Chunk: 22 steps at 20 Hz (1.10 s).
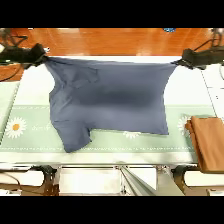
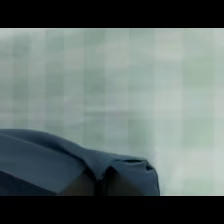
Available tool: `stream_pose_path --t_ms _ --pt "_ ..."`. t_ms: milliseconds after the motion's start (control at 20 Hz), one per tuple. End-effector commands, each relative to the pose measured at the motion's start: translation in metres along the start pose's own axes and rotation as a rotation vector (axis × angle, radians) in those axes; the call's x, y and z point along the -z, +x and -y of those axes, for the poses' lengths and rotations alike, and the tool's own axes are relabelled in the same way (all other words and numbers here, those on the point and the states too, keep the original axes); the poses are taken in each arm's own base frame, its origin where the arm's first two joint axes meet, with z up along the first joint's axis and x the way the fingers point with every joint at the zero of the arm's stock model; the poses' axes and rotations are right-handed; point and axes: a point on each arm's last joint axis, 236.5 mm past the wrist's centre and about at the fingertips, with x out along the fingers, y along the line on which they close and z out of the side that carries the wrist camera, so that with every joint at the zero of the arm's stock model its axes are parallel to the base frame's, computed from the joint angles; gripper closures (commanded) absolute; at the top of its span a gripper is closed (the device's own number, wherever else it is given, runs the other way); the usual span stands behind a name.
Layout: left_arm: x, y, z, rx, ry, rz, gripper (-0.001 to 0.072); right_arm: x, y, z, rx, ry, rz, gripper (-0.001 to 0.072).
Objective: Fold the shirts.
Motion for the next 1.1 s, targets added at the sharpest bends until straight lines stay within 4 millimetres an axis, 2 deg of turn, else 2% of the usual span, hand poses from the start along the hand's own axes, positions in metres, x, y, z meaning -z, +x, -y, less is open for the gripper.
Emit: stream_pose_path --t_ms 0,100,250,400,550,600,700,800,950,1050 --pt "0.003 0.084 -0.012 0.008 -0.07 -0.077 0.0688 -0.018 0.074 0.023 -0.059 0.091 -0.035 0.0685" --pt "0.009 0.104 -0.015 0.005 -0.099 -0.111 0.0688 -0.019 0.095 0.032 -0.064 0.138 -0.053 0.0685" --pt "0.015 0.112 -0.02 0.0 -0.09 -0.135 0.0687 -0.014 0.109 0.042 -0.055 0.153 -0.073 0.0685" --pt "0.021 0.101 -0.023 -0.004 -0.082 -0.18 0.0688 -0.011 0.103 0.039 -0.065 0.154 -0.09 0.0685" --pt "0.029 0.075 -0.037 -0.012 -0.055 -0.258 0.0687 0.0 0.076 0.04 -0.07 0.145 -0.156 0.0684" --pt "0.038 0.067 -0.042 -0.01 -0.024 -0.31 0.0688 0.013 0.068 0.045 -0.058 0.138 -0.213 0.0684" --pt "0.073 0.054 -0.048 0.005 0.046 -0.465 0.0687 0.048 0.06 0.059 -0.007 0.121 -0.356 0.0684" --pt "0.106 0.049 -0.055 0.007 0.039 -0.593 0.0688 0.074 0.065 0.067 0.036 0.11 -0.44 0.0684" --pt "0.139 0.05 -0.062 0.0 0.01 -0.694 0.0687 0.097 0.075 0.07 0.037 0.137 -0.492 0.0684" --pt "0.152 0.049 -0.065 -0.003 -0.003 -0.732 0.0687 0.108 0.077 0.074 0.047 0.149 -0.522 0.0684"
